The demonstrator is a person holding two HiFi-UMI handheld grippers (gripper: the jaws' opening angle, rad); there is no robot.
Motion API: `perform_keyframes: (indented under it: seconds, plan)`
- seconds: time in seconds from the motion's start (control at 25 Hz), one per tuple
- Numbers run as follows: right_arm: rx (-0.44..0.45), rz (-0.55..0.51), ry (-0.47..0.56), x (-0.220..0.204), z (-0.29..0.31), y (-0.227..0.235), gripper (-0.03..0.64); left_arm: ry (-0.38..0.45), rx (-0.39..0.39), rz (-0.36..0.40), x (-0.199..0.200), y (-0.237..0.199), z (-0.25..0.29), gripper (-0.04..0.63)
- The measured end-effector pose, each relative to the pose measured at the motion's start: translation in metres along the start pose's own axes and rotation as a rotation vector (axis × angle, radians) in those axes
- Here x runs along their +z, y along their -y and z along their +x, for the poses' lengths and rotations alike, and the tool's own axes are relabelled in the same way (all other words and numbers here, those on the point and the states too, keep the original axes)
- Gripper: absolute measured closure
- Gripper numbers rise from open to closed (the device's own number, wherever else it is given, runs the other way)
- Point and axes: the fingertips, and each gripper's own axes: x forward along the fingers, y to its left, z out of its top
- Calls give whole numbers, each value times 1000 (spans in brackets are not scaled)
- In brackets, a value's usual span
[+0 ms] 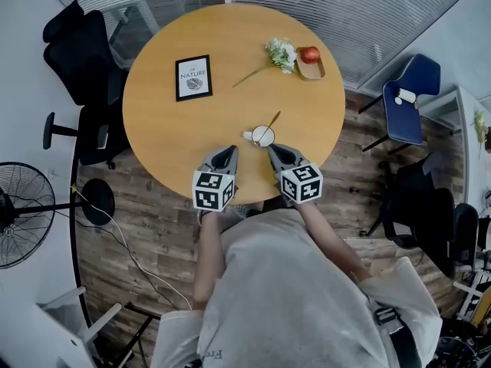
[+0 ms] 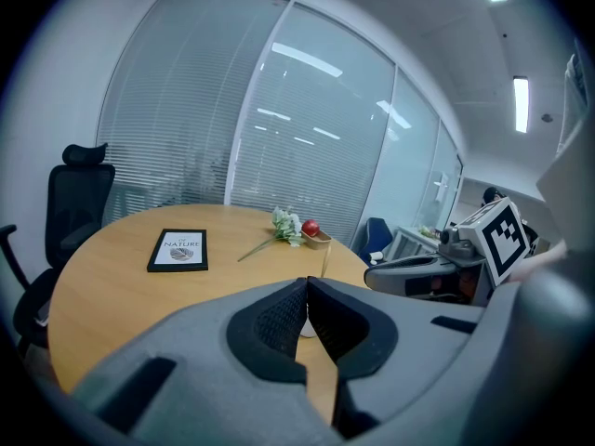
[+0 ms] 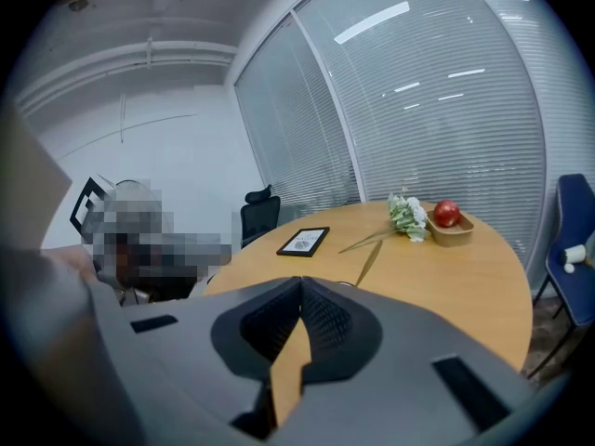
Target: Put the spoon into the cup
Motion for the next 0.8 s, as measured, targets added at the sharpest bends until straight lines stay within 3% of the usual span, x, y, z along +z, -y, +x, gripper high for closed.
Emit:
perform_keyframes:
  seconds: [0.8]
  plan:
    - [-22,8,-1,-4,-2,3,620,-9,-9,2,-4,2,0,586]
